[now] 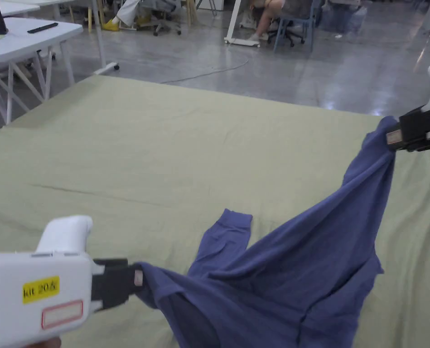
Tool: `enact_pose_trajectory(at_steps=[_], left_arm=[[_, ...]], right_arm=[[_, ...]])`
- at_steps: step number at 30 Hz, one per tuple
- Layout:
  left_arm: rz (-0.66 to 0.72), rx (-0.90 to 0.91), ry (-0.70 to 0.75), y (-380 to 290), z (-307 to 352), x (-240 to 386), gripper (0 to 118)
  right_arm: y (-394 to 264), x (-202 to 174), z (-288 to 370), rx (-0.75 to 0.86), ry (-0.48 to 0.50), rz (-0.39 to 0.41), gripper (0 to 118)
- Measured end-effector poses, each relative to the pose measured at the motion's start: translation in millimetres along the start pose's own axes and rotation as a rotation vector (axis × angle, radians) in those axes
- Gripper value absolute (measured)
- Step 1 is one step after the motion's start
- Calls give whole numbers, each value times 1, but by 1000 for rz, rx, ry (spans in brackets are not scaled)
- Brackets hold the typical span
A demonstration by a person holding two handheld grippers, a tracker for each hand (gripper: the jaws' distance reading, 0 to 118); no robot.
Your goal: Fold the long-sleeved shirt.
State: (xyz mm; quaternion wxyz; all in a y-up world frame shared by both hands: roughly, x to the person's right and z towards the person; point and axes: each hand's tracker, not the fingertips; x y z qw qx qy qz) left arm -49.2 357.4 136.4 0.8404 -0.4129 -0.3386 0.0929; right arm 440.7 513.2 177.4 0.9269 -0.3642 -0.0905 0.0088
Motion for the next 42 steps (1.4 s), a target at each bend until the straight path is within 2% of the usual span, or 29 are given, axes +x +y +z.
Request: enact_pose_trajectory(at_steps=[6, 9, 13, 21, 24, 25, 27, 30, 32, 35, 38, 42], left_arm=[[-1, 158, -79, 86, 24, 28, 0], [11, 235, -155, 142, 33, 44, 0], [-64, 303, -166, 218, 39, 76, 0], [-74, 437, -194, 359, 50, 130, 0], [-47, 471, -188, 406, 53, 144, 0], [-43, 496, -172, 420, 54, 147, 0], [-31, 550, -131, 441, 56, 152, 0], [-1, 570, -142, 473, 57, 153, 0], [52, 596, -150, 489, 61, 152, 0], [55, 638, -128, 506, 61, 154, 0], [53, 646, -137, 516, 55, 156, 0], [13, 646, -95, 515, 40, 152, 0]], right_arm=[[12, 30, 99, 120, -42, -59, 0], [27, 40, 124, 183, -108, -63, 0], [62, 56, 137, 223, -169, -94, 0], [158, 95, 140, 283, -320, -161, 0], [195, 105, 136, 293, -361, -125, 0], [209, 107, 133, 289, -421, -97, 0], [229, 114, 131, 306, -424, -106, 0], [252, 126, 129, 346, -433, -200, 0], [264, 128, 123, 334, -449, -183, 0], [276, 128, 118, 353, -486, -156, 0], [288, 130, 116, 379, -457, -179, 0], [290, 134, 101, 372, -473, -176, 0]])
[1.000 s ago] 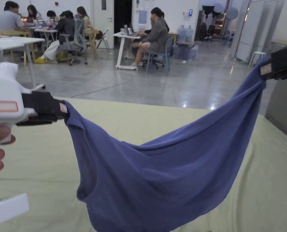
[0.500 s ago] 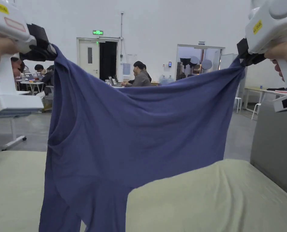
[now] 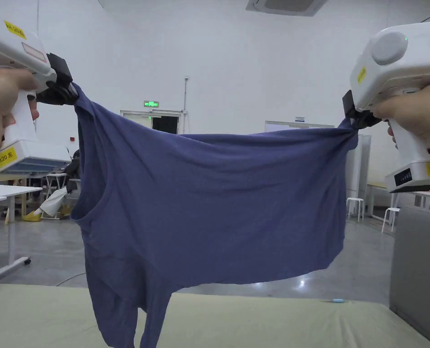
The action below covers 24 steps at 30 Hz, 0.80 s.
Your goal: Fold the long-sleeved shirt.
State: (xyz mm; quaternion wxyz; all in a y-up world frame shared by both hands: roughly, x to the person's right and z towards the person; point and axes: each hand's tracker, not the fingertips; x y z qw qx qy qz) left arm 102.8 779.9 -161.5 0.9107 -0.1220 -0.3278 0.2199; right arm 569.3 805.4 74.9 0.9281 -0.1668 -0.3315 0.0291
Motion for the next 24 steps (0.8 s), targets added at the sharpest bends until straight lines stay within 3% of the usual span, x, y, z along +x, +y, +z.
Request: enact_pose_trajectory(at_steps=[5, 9, 15, 17, 19, 24], left_arm=[[-61, -222, 96, -57, -32, -32, 0], [-62, -356, 120, -132, -61, -73, 0], [-42, -597, 171, -256, -82, -137, 0], [26, -599, 240, -287, -65, -151, 0], [59, -633, 168, -301, -43, -161, 0], [-151, -722, 144, -331, 33, -150, 0]], right_arm=[[-51, -9, -49, -152, 2, 60, 0], [-130, -12, -95, -278, 51, -7, 0], [-275, -24, -130, -480, 89, 1, 0], [-310, -25, -124, -537, 97, 33, 0], [-334, -24, -101, -515, 123, 101, 0], [-380, -10, -38, -503, 141, 224, 0]])
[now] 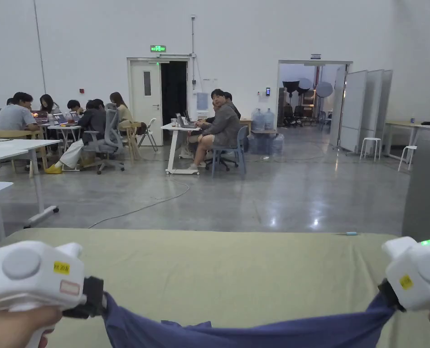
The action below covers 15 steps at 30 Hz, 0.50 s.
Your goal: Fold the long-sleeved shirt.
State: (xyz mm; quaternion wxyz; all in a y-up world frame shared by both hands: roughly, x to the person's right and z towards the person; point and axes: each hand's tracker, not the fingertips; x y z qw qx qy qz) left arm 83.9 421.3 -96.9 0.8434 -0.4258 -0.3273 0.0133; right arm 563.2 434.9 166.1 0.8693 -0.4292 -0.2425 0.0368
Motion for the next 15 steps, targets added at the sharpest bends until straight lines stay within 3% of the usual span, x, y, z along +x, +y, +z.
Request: enact_pose_trajectory(at_steps=[2, 6, 9, 15], left_arm=[[-11, -33, 4, -34, 20, 0, 0], [11, -96, -43, -99, 50, -1, 0], [-36, -164, -38, -155, 68, 2, 0], [-81, -294, -33, -262, 73, -3, 0]], right_arm=[[-42, -12, 25, 22, -40, 103, 0], [-118, -21, 51, -6, 66, 53, 0], [-181, -42, 62, -20, -18, 157, 0], [-294, -66, 61, -148, 106, 54, 0]])
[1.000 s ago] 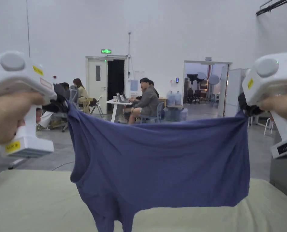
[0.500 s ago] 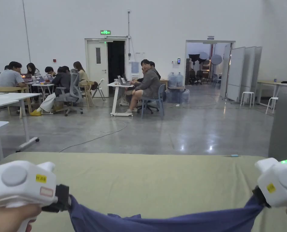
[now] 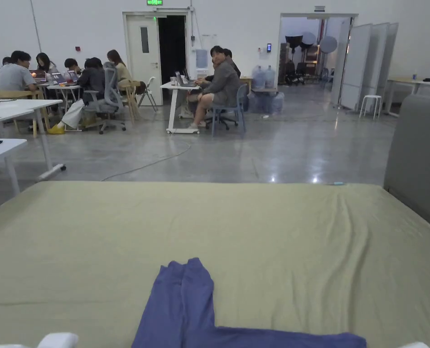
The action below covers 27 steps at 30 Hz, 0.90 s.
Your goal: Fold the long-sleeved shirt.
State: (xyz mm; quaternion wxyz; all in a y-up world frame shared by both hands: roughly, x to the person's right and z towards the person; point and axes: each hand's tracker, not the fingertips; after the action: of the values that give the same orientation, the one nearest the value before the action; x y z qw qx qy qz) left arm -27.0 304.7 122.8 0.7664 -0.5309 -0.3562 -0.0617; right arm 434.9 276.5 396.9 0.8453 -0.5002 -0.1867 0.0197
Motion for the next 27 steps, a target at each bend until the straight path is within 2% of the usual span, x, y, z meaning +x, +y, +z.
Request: enact_pose_trajectory(at_steps=[4, 8, 12, 15, 19, 21, 22, 23, 24, 25, 27], left_arm=[[-41, -95, 21, -55, -35, -2, 0], [-6, -155, 23, -87, -70, -14, 0], [-9, -192, 71, -99, -99, -23, 0], [38, -191, 85, -100, -113, -33, 0], [103, -181, 60, -97, -118, -41, 0], [119, -191, 62, -91, -108, -36, 3], [109, -183, 71, -88, -96, -33, 31], [61, -115, 85, -86, -78, -29, 69], [28, -47, 69, -84, -62, -24, 102], [22, 37, 51, -83, -42, -19, 118], [66, 169, -22, -83, -8, -11, 118]], right_arm=[[-54, -17, -24, -93, 34, -5, 0], [-82, -26, -48, -155, 39, -4, 0], [-92, -26, -70, -206, 37, -45, 0], [-97, -27, -88, -230, 40, -60, 0], [-93, -19, -91, -252, 56, -141, 8], [-83, -9, -83, -275, 57, -132, 22], [-79, -3, -71, -265, 52, -136, 49], [-71, 2, -51, -207, 59, -158, 81], [-65, 6, -33, -160, 70, -157, 102], [-57, 9, -8, -75, 78, -176, 106], [-45, 8, 31, 54, 99, -205, 106]])
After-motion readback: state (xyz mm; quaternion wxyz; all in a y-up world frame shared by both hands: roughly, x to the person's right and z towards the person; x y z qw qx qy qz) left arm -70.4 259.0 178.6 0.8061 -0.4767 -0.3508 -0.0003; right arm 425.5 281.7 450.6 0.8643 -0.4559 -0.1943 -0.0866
